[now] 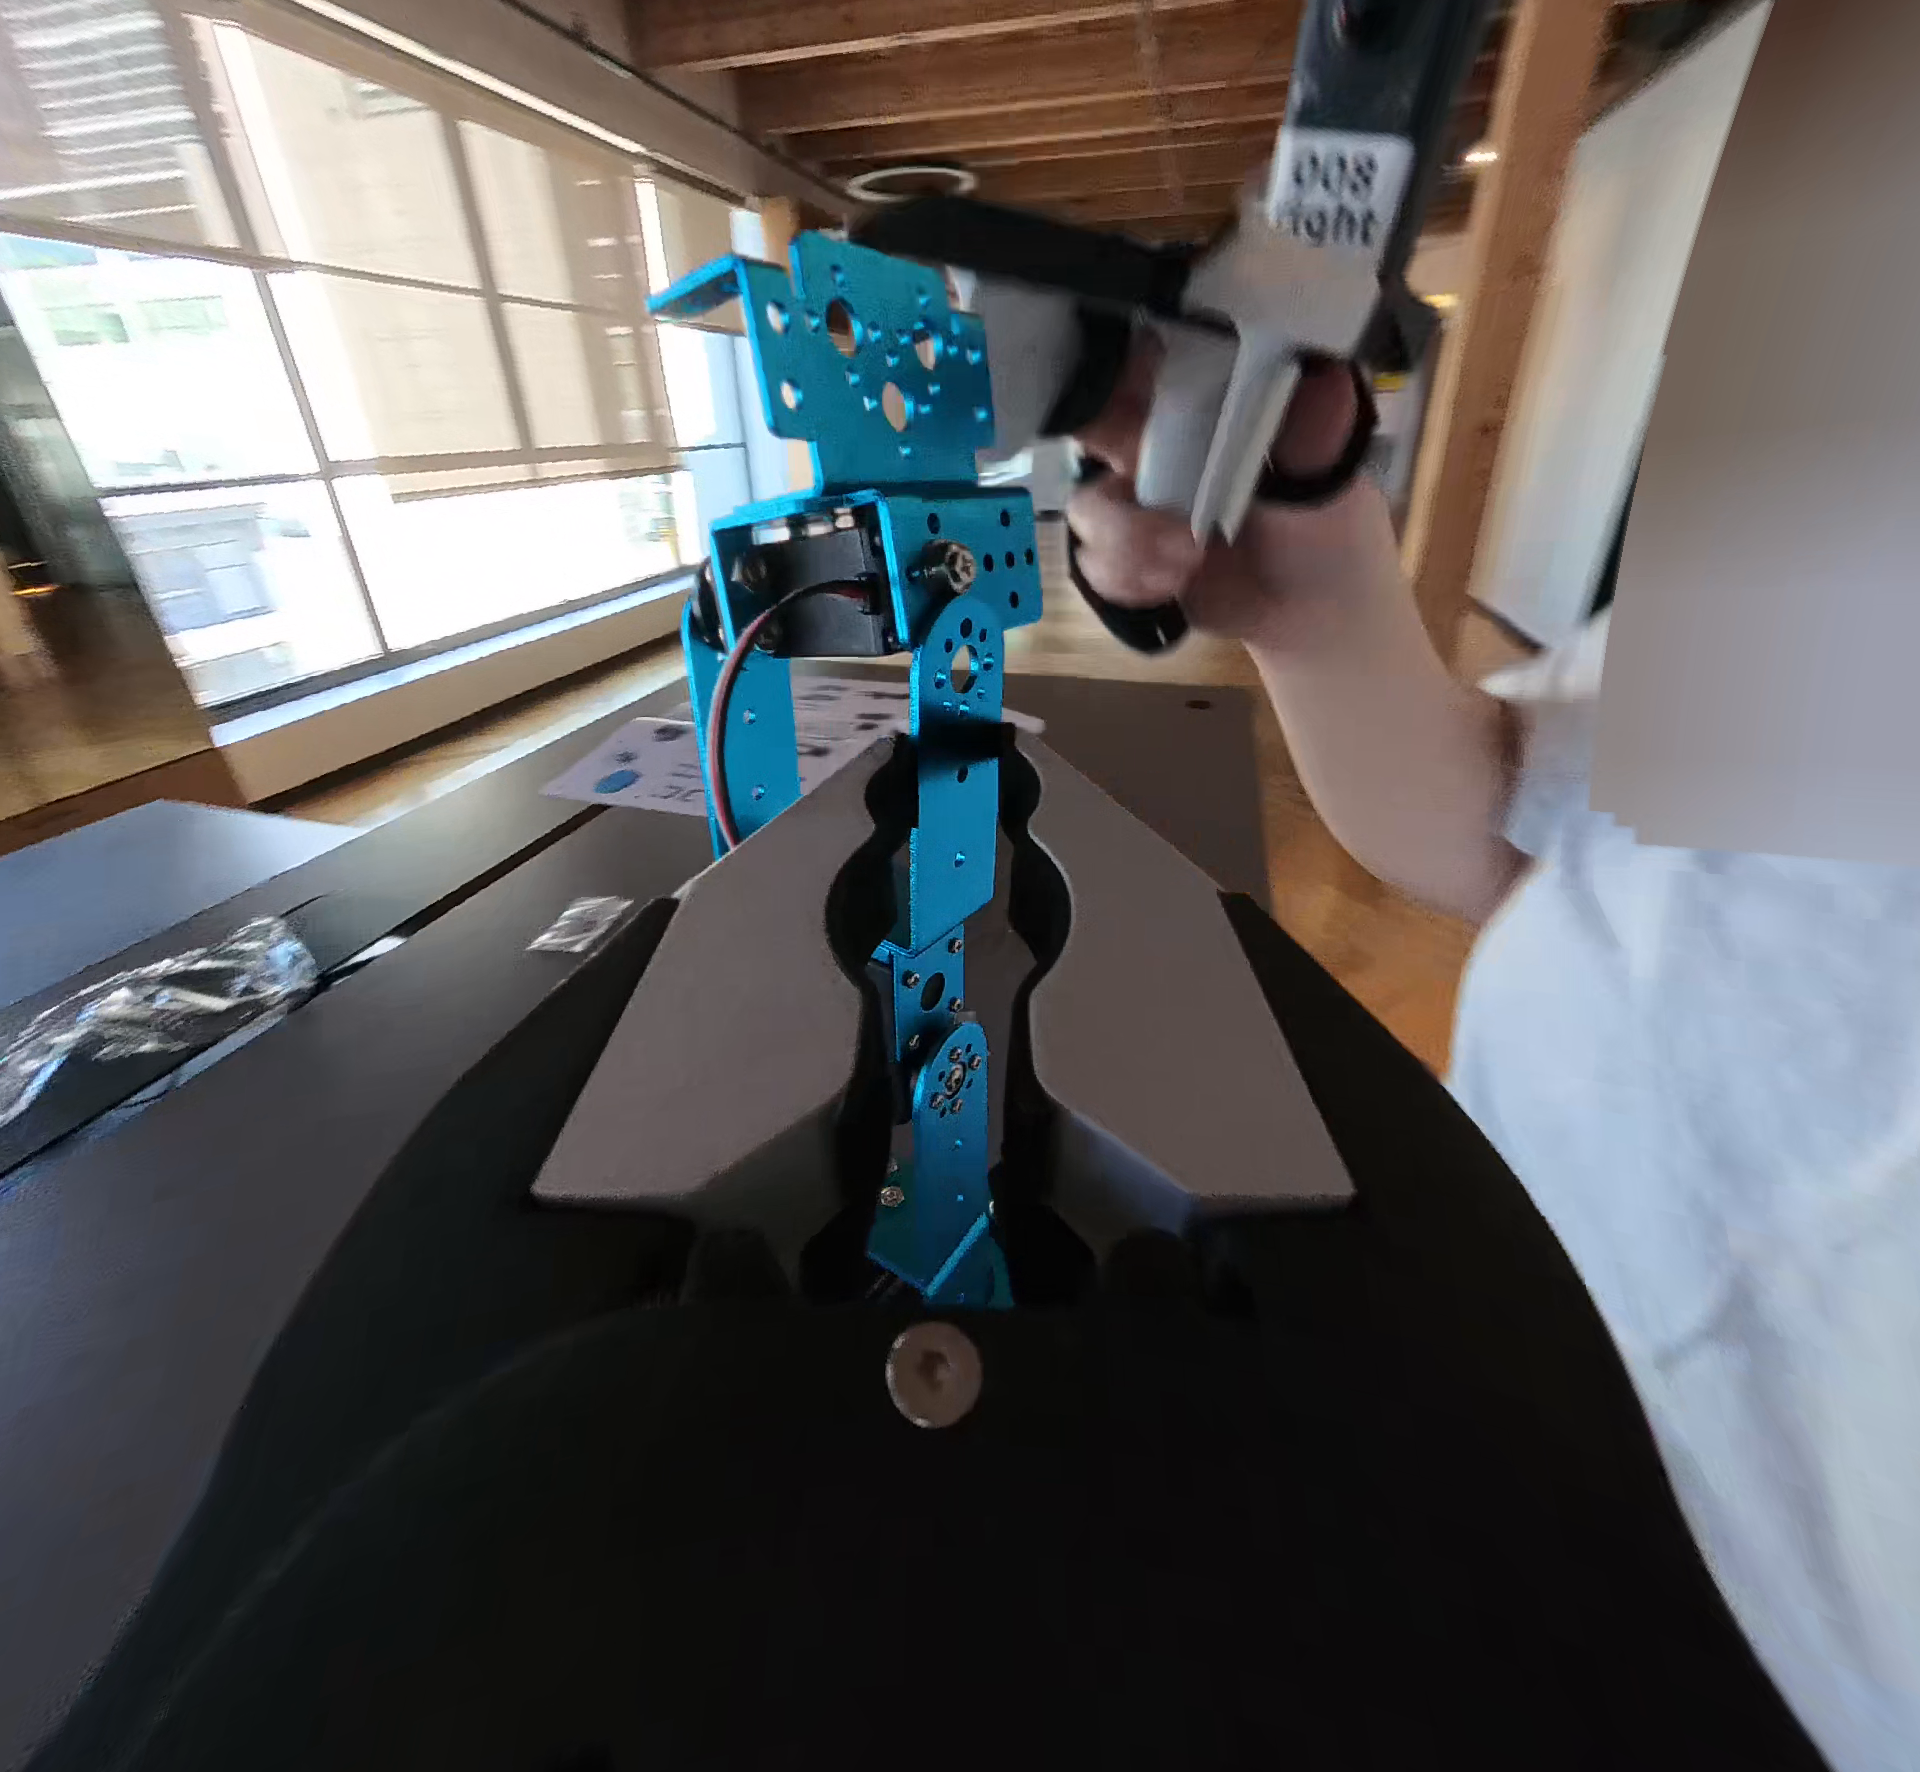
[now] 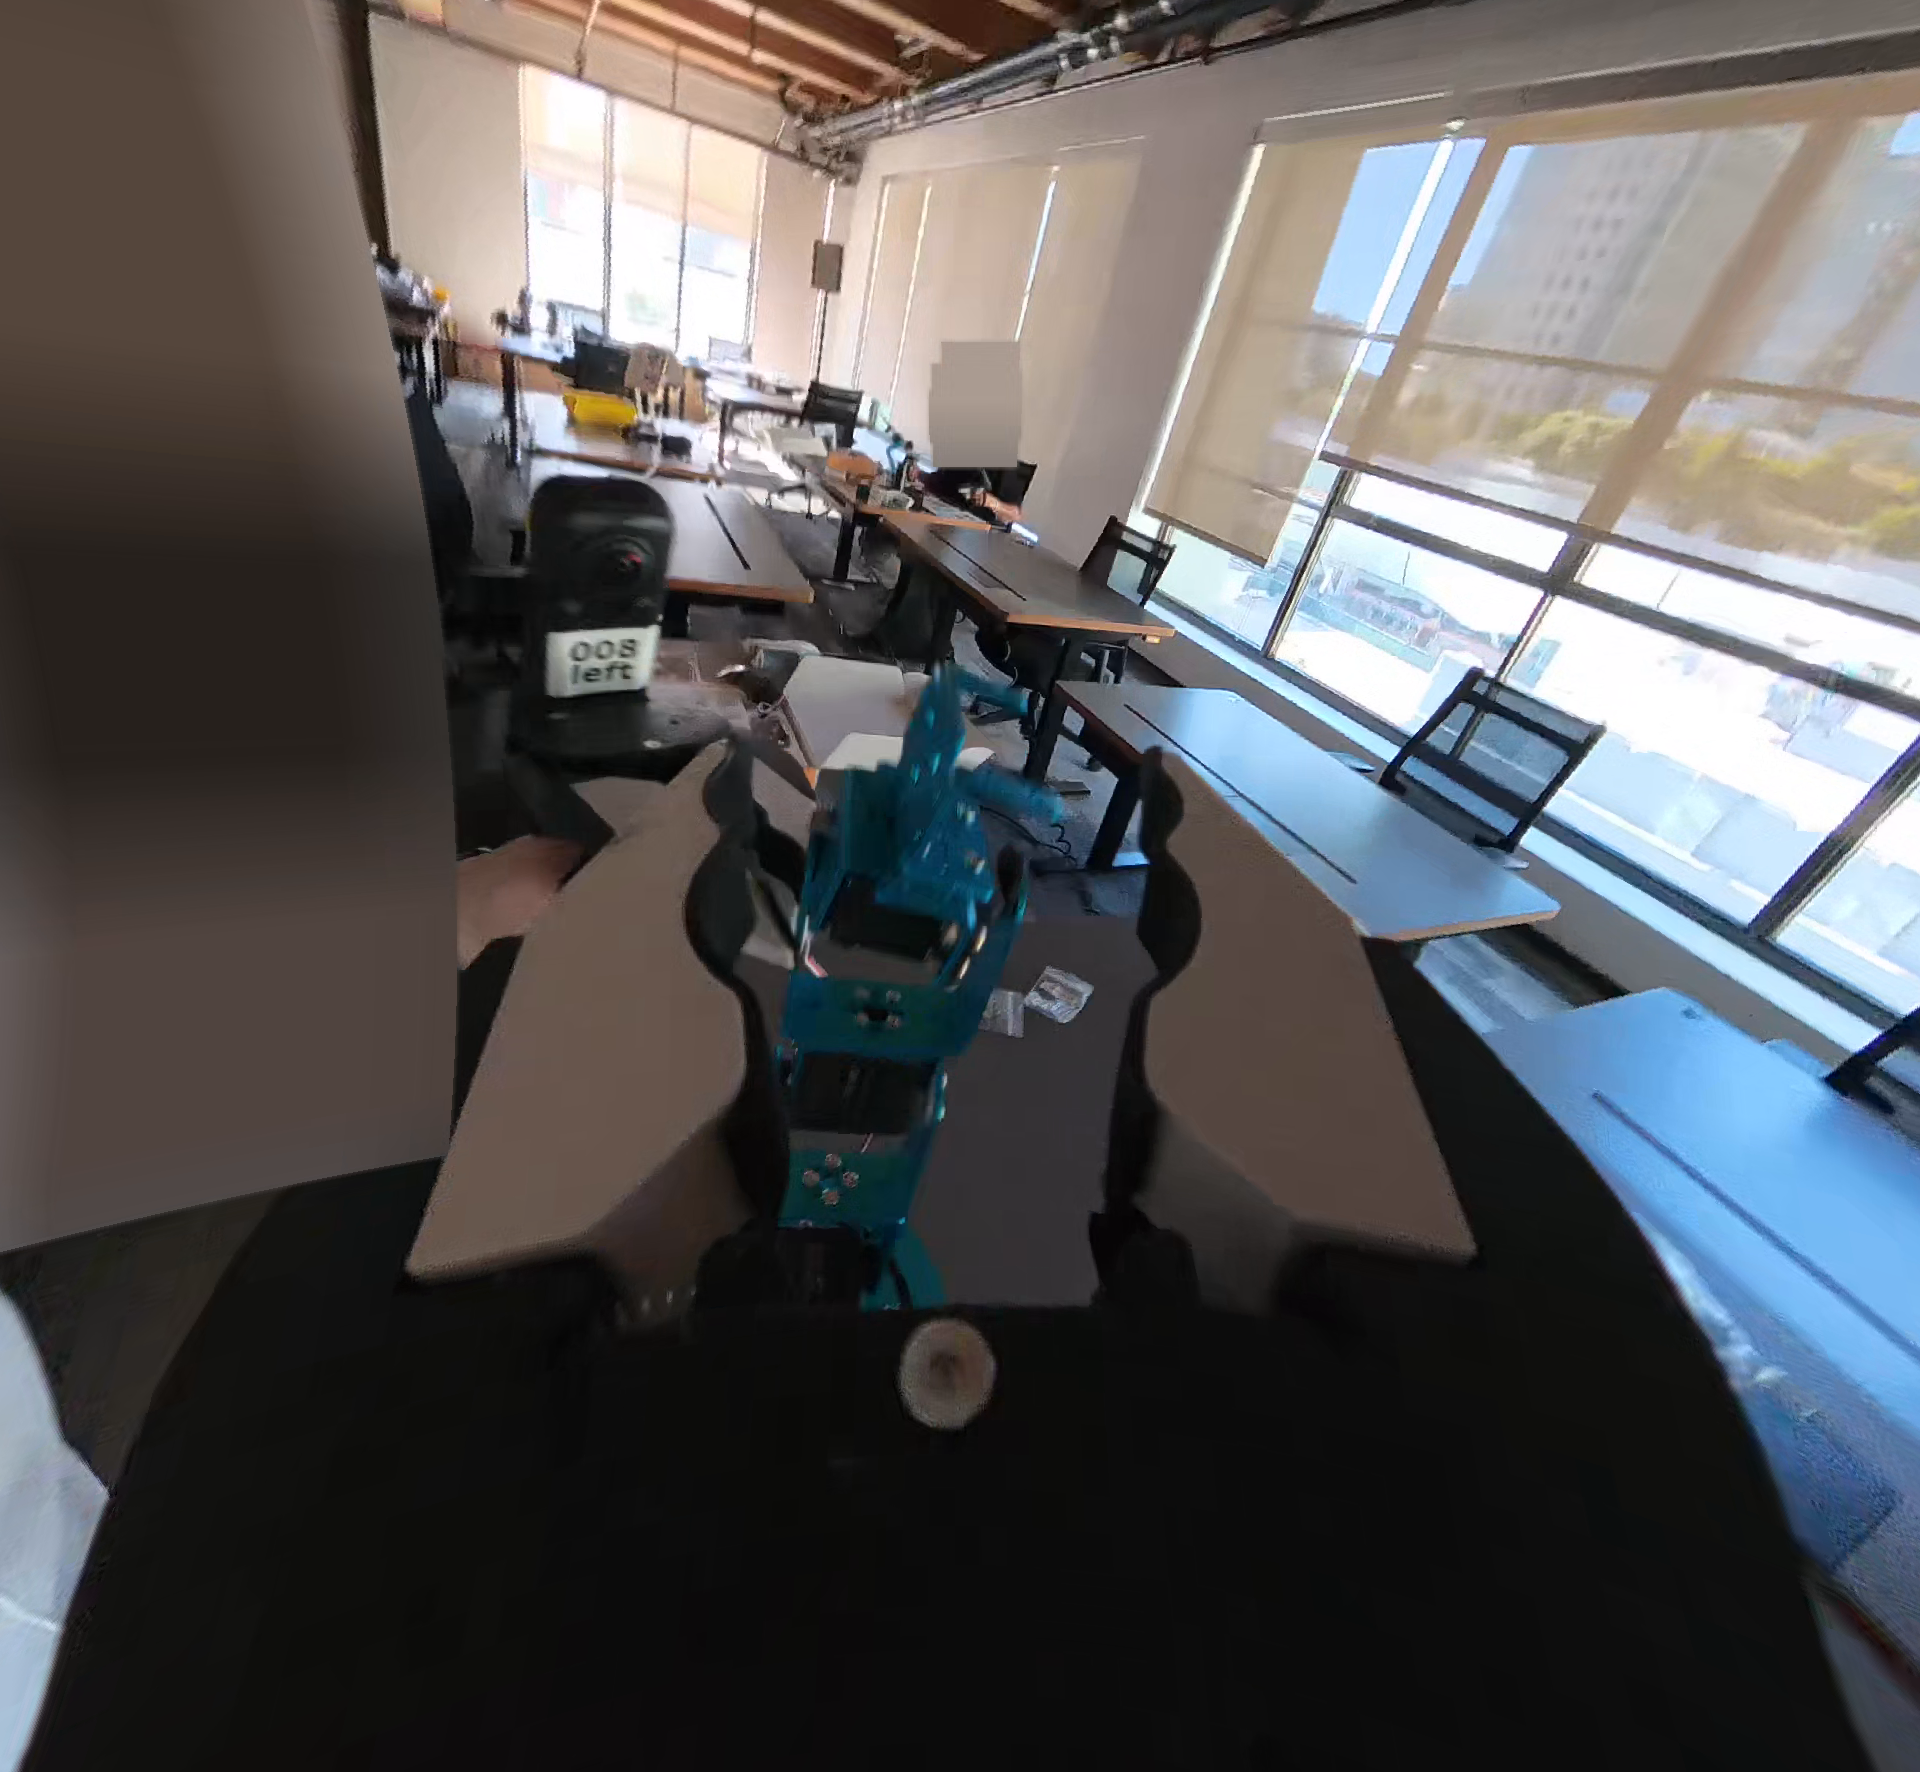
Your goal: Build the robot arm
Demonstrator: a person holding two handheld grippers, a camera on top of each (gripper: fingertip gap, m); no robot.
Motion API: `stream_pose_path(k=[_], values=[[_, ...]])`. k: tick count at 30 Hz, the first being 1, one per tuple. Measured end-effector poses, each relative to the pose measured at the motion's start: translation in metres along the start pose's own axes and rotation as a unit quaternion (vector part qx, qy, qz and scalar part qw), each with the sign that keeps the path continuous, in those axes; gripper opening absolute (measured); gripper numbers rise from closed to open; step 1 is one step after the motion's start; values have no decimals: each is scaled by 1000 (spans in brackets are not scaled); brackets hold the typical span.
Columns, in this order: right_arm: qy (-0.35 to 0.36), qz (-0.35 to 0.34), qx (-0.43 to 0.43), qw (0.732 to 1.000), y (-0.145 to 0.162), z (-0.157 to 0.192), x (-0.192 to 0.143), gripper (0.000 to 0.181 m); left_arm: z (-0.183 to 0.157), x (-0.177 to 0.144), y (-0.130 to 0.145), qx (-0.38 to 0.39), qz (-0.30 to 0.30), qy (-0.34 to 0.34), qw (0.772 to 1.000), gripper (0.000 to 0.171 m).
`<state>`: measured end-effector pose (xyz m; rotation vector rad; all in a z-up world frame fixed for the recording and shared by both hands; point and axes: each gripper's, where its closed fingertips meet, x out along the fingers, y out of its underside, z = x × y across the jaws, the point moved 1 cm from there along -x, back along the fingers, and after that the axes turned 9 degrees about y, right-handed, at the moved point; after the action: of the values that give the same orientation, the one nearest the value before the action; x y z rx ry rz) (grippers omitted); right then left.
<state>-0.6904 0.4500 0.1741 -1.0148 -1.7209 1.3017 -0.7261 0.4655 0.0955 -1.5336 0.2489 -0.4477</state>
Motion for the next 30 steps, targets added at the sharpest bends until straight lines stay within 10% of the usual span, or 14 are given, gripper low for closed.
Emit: stream_pose_path(k=[5,9,30], values=[[-70,-6,116,991,30,0,12,83,-9,19,4,-5,12,-61,998,13],[-170,-8,196,966,36,8,16,36,-14,20,4,6,30,-109,994,17],[-118,20,121,985,41,15,27,42,-13,13,-1,-5,69,25,997,6]])
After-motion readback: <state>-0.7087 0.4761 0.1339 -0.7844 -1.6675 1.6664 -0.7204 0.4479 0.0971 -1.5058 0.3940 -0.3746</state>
